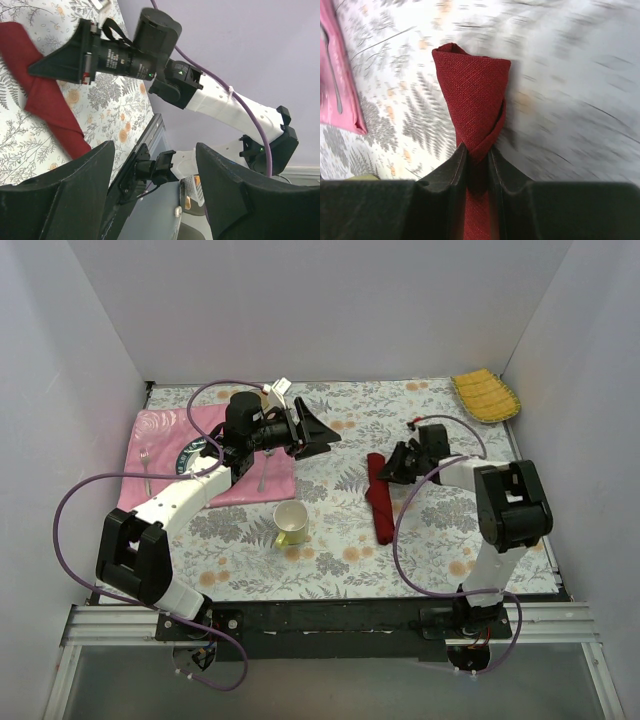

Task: Fold the napkin, place the utensils inside, and roll it up
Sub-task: Neatly place the rolled napkin to the corner

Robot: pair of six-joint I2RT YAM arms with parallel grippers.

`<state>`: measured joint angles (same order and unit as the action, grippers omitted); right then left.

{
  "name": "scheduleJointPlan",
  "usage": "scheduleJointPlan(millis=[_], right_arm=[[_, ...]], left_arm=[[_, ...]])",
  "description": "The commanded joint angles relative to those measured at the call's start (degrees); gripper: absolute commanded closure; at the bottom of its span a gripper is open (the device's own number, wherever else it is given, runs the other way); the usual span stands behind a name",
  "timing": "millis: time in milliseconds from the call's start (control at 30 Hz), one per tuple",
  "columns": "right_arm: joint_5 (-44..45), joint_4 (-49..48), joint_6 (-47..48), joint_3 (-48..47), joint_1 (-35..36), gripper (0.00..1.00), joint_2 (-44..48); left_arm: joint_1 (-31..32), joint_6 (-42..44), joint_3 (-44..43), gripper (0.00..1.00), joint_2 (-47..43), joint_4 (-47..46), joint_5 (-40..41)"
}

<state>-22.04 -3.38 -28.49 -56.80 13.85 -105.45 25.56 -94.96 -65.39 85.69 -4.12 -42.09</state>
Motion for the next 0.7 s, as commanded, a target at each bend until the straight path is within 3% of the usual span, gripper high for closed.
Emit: scheduleJointPlan(millis=[0,400,667], right_arm=[[7.3,-5.6,-5.0,10.4,-7.9,0.86,7.3],[11.1,-0.5,-1.6,31.0,-32.2,0.87,30.8],[11.2,4.2,2.6,37.5,-47.1,0.87,41.6]], left_arm=[[-0.2,-0.3,0.7,0.34,-3.4,-1.9,-2.5],[-0.2,-4.0,5.4,0.34,-6.8,-7.9,-6.6],[0.5,-4.9,5.4,0.34,-7.7,-8.7,-8.1]])
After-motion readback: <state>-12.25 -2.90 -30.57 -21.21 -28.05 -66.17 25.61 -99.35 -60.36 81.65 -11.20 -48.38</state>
